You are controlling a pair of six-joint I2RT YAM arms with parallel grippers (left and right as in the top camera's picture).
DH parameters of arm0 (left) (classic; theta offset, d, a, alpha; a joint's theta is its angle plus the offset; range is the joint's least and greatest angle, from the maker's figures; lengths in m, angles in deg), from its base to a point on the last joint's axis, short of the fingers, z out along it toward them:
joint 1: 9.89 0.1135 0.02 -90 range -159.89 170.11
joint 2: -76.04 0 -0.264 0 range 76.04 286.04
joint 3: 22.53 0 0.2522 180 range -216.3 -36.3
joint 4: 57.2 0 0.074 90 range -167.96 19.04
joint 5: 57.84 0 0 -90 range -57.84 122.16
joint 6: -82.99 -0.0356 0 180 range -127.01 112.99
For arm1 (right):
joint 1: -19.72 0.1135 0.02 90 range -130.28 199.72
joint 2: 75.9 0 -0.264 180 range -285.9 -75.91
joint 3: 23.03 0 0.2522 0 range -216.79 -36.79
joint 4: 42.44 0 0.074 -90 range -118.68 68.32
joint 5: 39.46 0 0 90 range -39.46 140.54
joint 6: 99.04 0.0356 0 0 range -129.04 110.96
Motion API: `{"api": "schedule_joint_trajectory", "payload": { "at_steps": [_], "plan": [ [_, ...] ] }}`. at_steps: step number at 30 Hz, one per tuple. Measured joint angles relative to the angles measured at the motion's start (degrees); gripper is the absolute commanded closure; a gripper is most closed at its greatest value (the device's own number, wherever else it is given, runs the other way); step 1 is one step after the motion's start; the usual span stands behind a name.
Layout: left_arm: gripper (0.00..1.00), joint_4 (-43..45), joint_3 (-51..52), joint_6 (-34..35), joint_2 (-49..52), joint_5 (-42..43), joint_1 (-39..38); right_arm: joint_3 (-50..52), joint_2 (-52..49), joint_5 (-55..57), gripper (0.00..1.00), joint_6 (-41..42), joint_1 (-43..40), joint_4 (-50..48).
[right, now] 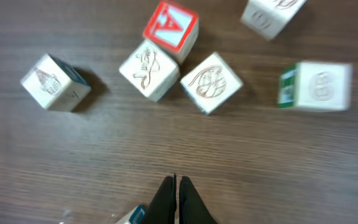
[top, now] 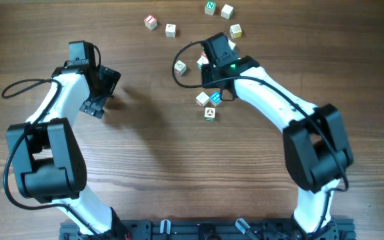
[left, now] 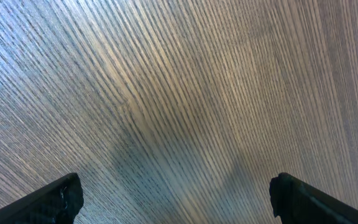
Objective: Form a circle
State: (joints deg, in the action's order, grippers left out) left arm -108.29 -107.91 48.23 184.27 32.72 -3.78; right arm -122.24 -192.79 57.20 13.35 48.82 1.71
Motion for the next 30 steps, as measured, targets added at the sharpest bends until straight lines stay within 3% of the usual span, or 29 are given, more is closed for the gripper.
{"api": "schedule_joint_trajectory", "payload": {
  "at_steps": [30],
  "plan": [
    [0.0,0.0,0.0,0.0,0.0,0.02,0.0,0.7,-2.38,-1.95,0.95,-0.85,-0.02,4.55]
  ]
}}
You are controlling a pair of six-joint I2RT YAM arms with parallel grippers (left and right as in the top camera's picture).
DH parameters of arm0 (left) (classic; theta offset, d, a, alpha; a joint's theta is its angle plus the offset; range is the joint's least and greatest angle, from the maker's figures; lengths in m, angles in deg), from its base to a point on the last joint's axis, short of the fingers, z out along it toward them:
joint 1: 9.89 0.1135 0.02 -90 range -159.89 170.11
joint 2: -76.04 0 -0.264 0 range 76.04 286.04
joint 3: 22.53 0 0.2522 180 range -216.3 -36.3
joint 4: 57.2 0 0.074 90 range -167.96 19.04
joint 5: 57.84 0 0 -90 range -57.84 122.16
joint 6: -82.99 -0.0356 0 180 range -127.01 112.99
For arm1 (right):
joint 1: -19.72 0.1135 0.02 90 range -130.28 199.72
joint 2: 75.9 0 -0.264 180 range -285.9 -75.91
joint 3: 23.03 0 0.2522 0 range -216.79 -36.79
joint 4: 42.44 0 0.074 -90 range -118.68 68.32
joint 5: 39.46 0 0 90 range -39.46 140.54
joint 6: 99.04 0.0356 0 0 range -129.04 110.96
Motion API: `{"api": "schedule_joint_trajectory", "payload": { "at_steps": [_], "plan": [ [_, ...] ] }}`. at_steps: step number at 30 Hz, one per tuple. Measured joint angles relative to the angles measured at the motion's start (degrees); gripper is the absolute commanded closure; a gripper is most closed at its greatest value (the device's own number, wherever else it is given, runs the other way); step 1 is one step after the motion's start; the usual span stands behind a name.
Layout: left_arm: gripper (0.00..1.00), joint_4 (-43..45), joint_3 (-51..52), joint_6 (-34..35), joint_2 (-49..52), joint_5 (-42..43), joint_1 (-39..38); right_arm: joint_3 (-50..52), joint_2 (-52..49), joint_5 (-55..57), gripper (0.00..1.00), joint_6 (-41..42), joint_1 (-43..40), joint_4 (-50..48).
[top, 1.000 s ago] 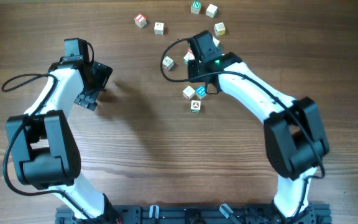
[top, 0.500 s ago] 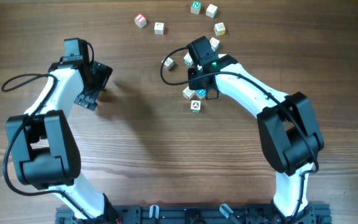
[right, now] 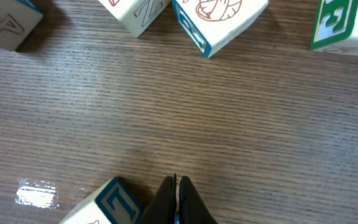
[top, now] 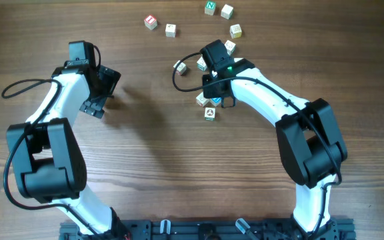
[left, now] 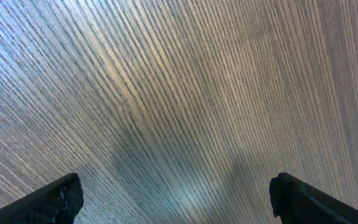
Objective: Form a circle
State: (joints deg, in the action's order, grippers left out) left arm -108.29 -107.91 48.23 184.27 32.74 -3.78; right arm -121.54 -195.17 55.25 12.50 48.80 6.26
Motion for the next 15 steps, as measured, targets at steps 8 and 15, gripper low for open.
{"api": "schedule_joint_trajectory", "payload": {
  "at_steps": [8,15],
  "plan": [
    [0.0,0.0,0.0,0.0,0.0,-0.02,0.0,0.0,-0.02,-0.02,0.95,0.0,0.0,0.42],
    [0.0,0.0,0.0,0.0,0.0,-0.02,0.0,0.0,0.0,-0.02,0.96,0.0,0.0,0.66]
  ]
}}
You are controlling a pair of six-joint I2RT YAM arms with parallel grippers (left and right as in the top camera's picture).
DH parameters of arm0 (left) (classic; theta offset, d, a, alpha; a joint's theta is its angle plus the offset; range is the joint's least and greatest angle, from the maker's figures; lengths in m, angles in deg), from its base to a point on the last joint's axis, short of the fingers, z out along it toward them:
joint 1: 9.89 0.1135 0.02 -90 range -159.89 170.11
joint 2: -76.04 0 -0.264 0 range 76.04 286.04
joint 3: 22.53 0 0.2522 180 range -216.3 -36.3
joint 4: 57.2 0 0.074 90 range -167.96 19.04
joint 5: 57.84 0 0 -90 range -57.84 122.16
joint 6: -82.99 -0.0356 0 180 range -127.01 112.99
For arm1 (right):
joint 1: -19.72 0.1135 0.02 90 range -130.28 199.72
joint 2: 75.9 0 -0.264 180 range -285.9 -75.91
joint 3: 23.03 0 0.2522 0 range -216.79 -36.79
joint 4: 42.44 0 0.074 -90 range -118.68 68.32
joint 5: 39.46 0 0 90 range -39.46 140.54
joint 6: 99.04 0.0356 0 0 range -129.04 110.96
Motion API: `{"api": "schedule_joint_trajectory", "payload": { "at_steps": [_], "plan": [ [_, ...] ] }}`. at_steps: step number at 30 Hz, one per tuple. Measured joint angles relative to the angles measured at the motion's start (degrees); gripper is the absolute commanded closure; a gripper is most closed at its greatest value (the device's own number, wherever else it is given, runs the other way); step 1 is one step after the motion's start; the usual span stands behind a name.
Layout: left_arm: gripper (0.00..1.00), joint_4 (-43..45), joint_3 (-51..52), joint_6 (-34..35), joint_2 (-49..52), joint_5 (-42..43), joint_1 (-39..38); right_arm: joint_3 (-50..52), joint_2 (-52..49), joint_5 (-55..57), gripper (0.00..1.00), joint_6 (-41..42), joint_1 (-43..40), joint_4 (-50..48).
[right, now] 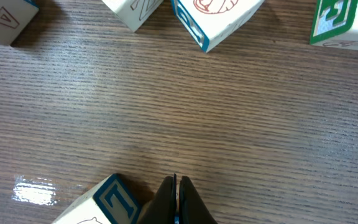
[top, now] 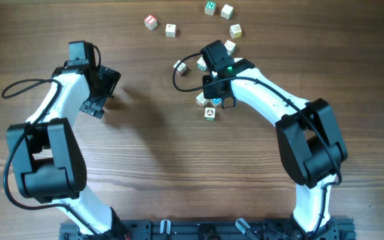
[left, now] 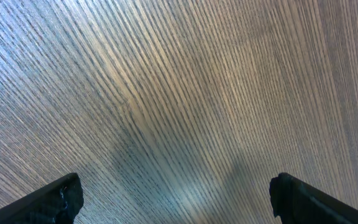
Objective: Form a circle
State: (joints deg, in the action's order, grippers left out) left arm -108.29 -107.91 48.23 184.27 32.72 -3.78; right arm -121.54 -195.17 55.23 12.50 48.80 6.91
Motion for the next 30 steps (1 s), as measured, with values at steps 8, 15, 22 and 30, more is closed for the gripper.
{"api": "schedule_joint_trajectory", "payload": {
  "at_steps": [8,15,22,30],
  "plan": [
    [0.0,0.0,0.0,0.0,0.0,0.0,0.0,0.0,-0.02,0.02,0.95,0.0,0.0,0.26],
    [0.0,0.0,0.0,0.0,0.0,0.0,0.0,0.0,0.0,0.04,0.95,0.0,0.0,0.35],
    [0.0,0.0,0.0,0.0,0.0,0.0,0.0,-0.02,0.0,-0.61,0.95,-1.07,0.0,-1.75],
    [0.0,0.0,0.0,0.0,0.0,0.0,0.0,-0.02,0.0,-3.23,0.95,-2.4,0.0,-0.81]
  ]
}}
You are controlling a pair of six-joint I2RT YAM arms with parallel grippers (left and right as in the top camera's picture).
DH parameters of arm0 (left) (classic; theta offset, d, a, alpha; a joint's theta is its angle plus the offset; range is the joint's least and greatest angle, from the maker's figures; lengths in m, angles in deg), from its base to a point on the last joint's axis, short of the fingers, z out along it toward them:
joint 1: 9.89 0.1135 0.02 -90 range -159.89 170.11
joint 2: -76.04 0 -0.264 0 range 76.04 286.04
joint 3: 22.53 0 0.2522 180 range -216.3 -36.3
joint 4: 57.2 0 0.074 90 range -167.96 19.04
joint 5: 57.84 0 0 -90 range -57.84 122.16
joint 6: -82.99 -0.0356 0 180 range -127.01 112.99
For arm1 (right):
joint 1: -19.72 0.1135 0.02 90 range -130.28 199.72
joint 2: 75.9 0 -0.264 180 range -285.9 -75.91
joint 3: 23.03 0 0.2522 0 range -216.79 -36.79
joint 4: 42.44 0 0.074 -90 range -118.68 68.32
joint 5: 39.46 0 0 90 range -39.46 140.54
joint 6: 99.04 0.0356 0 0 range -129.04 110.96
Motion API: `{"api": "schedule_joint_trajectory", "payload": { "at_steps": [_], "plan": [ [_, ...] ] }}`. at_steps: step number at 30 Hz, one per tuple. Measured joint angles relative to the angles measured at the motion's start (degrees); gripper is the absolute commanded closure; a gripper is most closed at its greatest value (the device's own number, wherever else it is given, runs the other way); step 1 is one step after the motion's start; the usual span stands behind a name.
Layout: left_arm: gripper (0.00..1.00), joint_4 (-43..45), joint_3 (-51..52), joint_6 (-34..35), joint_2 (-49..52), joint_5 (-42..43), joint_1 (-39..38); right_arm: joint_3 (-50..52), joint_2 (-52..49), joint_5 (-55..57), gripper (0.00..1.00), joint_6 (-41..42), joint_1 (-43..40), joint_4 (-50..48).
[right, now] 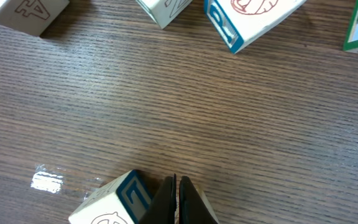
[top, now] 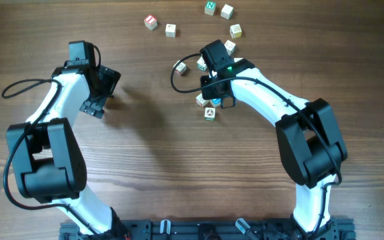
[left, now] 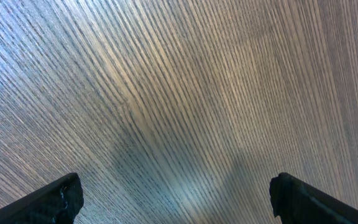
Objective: Form a circle
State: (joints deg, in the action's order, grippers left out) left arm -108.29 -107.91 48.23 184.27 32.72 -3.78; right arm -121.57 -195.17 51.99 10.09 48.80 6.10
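Several small lettered wooden cubes lie scattered at the table's far middle, among them a red one (top: 151, 22) and a green one (top: 210, 7). My right gripper (top: 211, 93) (right: 176, 182) is shut, empty, tips low over the wood. A blue-edged cube (right: 114, 202) sits against its left finger. Ahead of it lie an "A" cube (right: 30, 9), a blue "P" cube (right: 253, 18) and a green-edged cube. One more cube (top: 209, 114) lies nearer the front. My left gripper (top: 99, 93) (left: 176, 199) hangs open over bare wood at the left.
The right arm's black cable (top: 176, 72) loops out beside the cube cluster. A dark rail (top: 199, 230) runs along the table's front edge. Wood-grain tabletop (left: 179, 93) fills the left wrist view.
In the right wrist view the cubes ahead have shifted a little to the right, and the blue-edged cube now sits closer against the shut left finger. The left arm is unchanged.
My right gripper was shut and higher, with several cubes ahead in view. By 1.5 s ago it was low over the wood between those cubes and the blue-edged cube. It has since edged sideways against that cube. The left gripper stayed open and still.
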Motion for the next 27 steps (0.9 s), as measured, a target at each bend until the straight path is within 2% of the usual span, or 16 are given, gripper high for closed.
{"api": "schedule_joint_trajectory", "payload": {
  "at_steps": [27],
  "plan": [
    [0.0,0.0,0.0,0.0,0.0,0.0,0.0,0.0,-0.02,-0.39,0.95,-0.44,0.0,1.27]
  ]
}}
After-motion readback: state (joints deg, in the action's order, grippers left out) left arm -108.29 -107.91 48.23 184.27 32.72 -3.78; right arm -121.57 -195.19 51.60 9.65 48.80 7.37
